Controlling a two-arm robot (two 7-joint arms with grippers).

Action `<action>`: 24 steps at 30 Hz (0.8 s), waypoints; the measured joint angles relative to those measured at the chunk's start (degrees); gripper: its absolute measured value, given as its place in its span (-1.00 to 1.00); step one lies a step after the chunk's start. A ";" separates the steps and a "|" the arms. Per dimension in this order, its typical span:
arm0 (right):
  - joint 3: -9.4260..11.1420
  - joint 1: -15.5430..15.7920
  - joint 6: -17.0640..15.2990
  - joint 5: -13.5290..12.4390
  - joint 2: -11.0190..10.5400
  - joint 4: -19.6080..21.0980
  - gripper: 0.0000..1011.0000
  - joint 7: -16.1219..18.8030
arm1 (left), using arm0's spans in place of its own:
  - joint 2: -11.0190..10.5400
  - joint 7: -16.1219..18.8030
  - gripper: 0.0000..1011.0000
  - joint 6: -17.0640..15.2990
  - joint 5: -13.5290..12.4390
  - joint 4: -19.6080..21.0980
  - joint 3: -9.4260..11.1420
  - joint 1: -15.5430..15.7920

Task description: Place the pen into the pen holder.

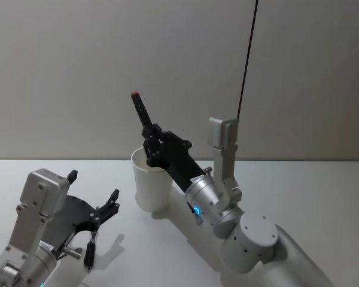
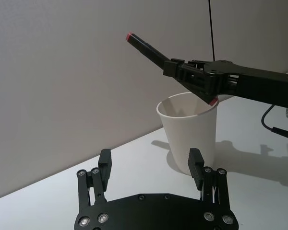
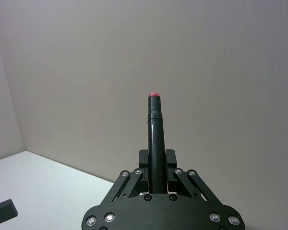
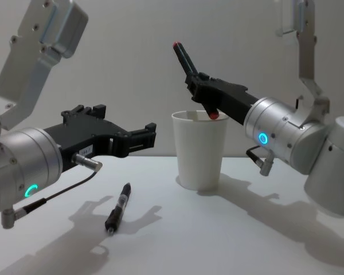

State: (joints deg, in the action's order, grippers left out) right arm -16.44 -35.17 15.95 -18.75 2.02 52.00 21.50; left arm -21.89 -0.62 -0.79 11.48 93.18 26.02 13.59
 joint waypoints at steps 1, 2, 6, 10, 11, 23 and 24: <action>-0.04 -0.04 0.13 0.14 0.05 -0.15 -0.60 -0.11 | 0.00 0.00 0.99 0.00 0.00 0.00 0.00 0.00; -0.14 -0.18 0.39 0.42 0.17 -0.48 -0.61 -0.29 | 0.00 0.00 0.98 0.00 0.00 0.00 0.00 0.00; -0.31 -0.56 1.09 1.20 0.49 -1.32 -0.61 -0.85 | 0.00 0.00 0.98 0.00 0.00 0.00 0.00 0.00; -0.42 -0.96 1.80 1.87 0.83 -2.25 -0.61 -1.36 | 0.00 0.00 0.98 0.00 0.00 0.00 0.00 0.00; -0.43 -1.13 2.09 2.14 0.95 -2.56 -0.61 -1.58 | 0.00 0.00 0.98 0.00 0.00 0.00 0.00 0.00; -0.26 -2.23 3.83 3.61 1.89 -4.76 -0.61 -2.96 | 0.00 0.00 0.98 0.00 0.00 0.00 0.00 0.00; -0.24 -2.34 3.98 3.72 1.97 -4.96 -0.61 -3.08 | 0.00 0.00 0.99 0.00 0.00 0.00 0.00 0.00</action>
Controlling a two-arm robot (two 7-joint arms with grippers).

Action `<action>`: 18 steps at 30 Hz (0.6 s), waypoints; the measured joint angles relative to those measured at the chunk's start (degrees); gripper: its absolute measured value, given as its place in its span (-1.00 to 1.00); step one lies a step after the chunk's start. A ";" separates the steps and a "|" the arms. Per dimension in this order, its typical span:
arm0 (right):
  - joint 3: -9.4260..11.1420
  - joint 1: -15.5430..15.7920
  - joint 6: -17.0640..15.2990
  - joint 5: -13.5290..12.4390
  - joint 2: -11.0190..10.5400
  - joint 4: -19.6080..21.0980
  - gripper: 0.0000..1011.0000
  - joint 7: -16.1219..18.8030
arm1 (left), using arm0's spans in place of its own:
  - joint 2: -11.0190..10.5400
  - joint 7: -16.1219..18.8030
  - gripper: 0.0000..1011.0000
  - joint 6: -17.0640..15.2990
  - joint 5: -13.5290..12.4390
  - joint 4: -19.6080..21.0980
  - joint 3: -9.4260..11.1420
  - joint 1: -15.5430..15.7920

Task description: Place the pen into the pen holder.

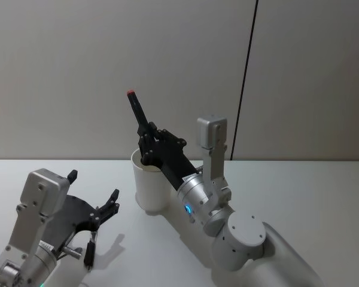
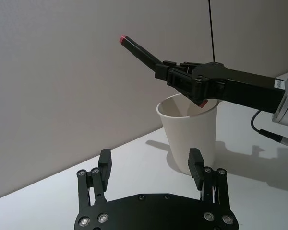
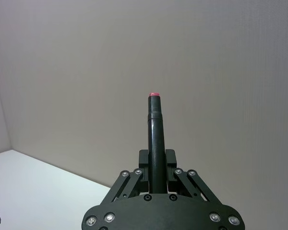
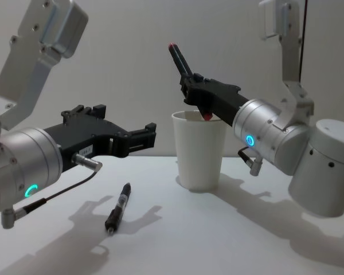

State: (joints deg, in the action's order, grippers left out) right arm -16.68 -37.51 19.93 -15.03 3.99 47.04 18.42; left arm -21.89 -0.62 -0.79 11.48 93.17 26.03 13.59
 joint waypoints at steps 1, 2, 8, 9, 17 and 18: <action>0.01 -0.04 0.08 0.05 0.02 -0.07 -0.61 -0.07 | 0.00 0.00 0.98 0.00 0.00 0.00 0.00 0.00; 0.02 -0.07 0.13 0.09 0.05 -0.13 -0.61 -0.13 | 0.00 0.00 0.98 0.00 0.00 0.00 0.00 0.00; 0.08 -0.35 0.54 0.43 0.31 -0.66 -0.29 -0.44 | 0.00 0.00 0.98 0.00 0.00 0.00 0.00 0.00; 0.08 -0.35 0.54 0.43 0.31 -0.66 -0.29 -0.44 | 0.00 0.00 0.99 0.00 0.00 0.00 0.00 0.00; 0.14 -0.54 0.80 0.66 0.45 -1.06 0.22 -0.69 | 0.00 0.00 0.98 0.00 0.00 0.00 0.00 0.00; 0.15 -0.55 0.82 0.67 0.46 -1.08 0.26 -0.70 | 0.00 0.00 0.98 0.00 0.00 0.00 0.00 0.00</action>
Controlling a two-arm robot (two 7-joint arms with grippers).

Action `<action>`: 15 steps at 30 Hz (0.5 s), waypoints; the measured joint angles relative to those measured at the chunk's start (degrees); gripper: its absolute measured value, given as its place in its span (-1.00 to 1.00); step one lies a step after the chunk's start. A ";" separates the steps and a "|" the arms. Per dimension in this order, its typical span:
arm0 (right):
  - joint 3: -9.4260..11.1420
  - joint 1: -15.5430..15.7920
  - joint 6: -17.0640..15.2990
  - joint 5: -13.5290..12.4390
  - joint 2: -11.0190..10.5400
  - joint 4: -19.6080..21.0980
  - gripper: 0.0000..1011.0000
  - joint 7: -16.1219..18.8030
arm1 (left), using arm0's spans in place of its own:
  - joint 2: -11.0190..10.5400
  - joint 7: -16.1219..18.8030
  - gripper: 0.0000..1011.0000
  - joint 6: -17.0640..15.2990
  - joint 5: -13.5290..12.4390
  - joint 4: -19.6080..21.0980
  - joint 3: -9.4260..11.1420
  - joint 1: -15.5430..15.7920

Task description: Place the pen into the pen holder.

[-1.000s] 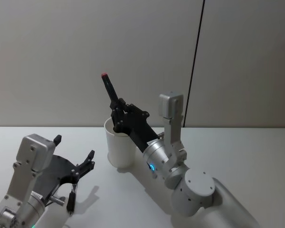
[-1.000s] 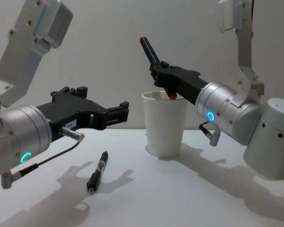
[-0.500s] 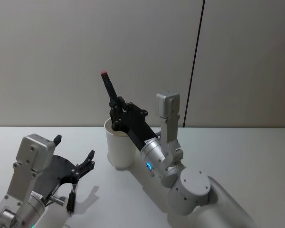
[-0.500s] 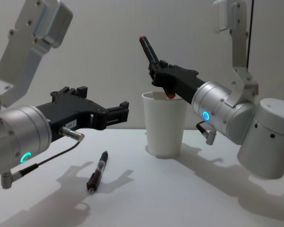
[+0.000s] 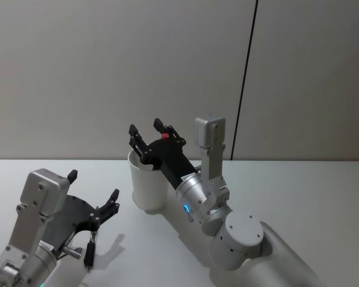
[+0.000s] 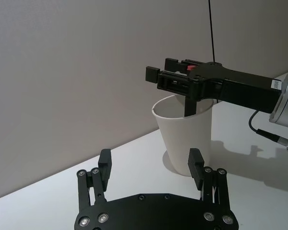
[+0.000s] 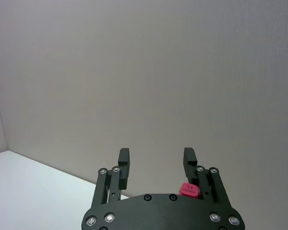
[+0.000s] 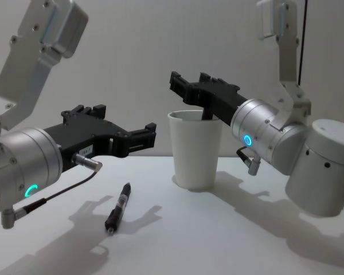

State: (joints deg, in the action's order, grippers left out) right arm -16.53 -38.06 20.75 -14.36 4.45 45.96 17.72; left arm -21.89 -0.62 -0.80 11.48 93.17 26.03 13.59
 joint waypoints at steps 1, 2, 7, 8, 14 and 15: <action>0.01 -0.01 0.03 0.03 0.02 -0.04 0.38 -0.02 | 0.00 0.00 0.98 0.00 0.00 0.00 0.00 0.00; 0.02 -0.02 0.04 0.04 0.03 -0.05 0.40 -0.03 | 0.00 0.00 0.98 0.00 0.00 0.00 0.00 0.00; 0.02 -0.06 0.14 0.10 0.05 -0.15 0.74 -0.10 | 0.00 0.00 0.98 0.00 0.00 0.00 0.00 0.00; 0.02 -0.06 0.15 0.11 0.06 -0.17 0.76 -0.10 | 0.00 0.00 0.98 0.00 0.00 0.00 0.00 0.00; 0.02 -0.09 0.20 0.14 0.08 -0.22 0.98 -0.13 | 0.00 0.00 0.98 0.00 0.00 0.00 0.00 0.00; 0.04 -0.09 0.19 0.14 0.08 -0.22 0.98 -0.13 | 0.00 0.00 0.98 0.00 0.00 0.00 0.00 0.00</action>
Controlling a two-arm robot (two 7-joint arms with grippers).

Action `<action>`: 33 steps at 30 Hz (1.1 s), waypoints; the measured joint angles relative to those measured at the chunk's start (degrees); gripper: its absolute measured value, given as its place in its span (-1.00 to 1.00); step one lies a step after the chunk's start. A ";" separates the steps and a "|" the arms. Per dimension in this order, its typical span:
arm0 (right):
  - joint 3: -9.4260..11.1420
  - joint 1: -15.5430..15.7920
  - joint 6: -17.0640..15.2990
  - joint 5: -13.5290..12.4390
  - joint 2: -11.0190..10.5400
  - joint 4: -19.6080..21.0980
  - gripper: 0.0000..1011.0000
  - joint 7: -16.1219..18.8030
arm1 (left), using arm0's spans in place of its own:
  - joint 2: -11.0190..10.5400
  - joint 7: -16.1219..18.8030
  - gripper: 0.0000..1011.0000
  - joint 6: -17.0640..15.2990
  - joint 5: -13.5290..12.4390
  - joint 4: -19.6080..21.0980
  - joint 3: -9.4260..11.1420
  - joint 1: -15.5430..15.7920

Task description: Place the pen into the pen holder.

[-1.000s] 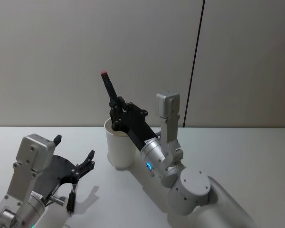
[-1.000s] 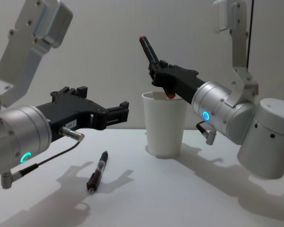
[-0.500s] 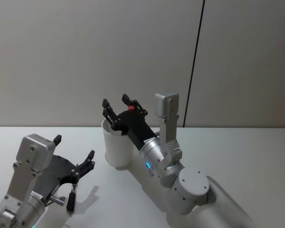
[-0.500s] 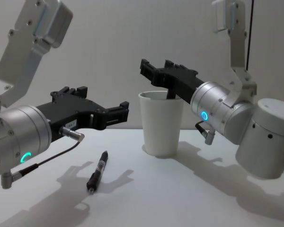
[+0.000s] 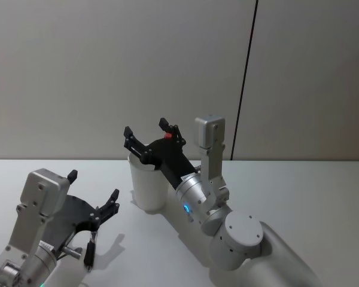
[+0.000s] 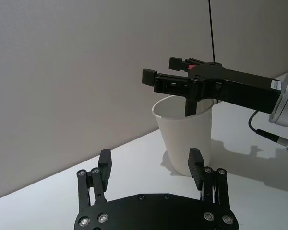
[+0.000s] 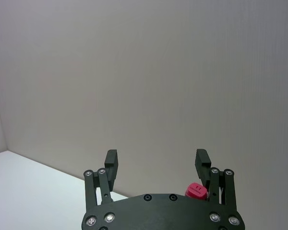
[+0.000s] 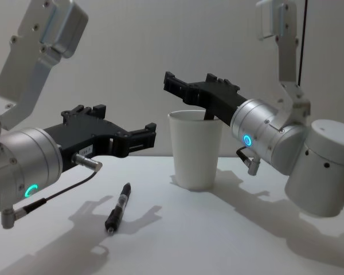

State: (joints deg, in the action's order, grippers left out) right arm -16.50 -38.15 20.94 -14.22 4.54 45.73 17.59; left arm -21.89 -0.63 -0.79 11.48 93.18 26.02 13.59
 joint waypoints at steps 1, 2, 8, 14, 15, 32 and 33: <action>0.04 0.04 -0.05 0.00 -0.02 0.18 0.98 0.00 | 0.00 0.00 0.98 0.00 0.00 0.00 0.00 0.00; 0.07 0.12 -0.14 0.00 -0.05 0.39 0.98 0.00 | 0.00 0.00 0.98 0.00 0.00 0.00 0.00 0.00; 0.77 2.27 -2.41 -0.55 -1.09 4.81 0.98 0.05 | 0.00 0.00 0.98 0.00 0.00 0.00 0.00 0.00; 1.85 5.83 -5.37 -1.55 -2.72 11.78 0.98 -0.49 | 0.00 0.00 0.98 0.00 0.00 0.00 0.00 0.00; 1.97 6.24 -5.85 -1.71 -2.89 12.52 0.98 -0.67 | -0.01 0.00 0.98 0.00 0.00 0.00 0.00 0.00; 4.31 13.91 -11.90 -3.46 -5.13 25.64 0.98 -4.70 | 0.00 0.00 0.98 0.00 0.00 0.00 0.00 0.00; 4.30 14.02 -11.95 -3.46 -5.21 25.78 0.98 -4.72 | 0.00 0.00 0.98 0.00 0.00 0.00 0.00 0.00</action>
State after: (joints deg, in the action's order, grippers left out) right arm -12.20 -24.13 8.99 -17.68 -0.67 71.51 12.87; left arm -21.90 -0.62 -0.79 11.48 93.18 26.03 13.59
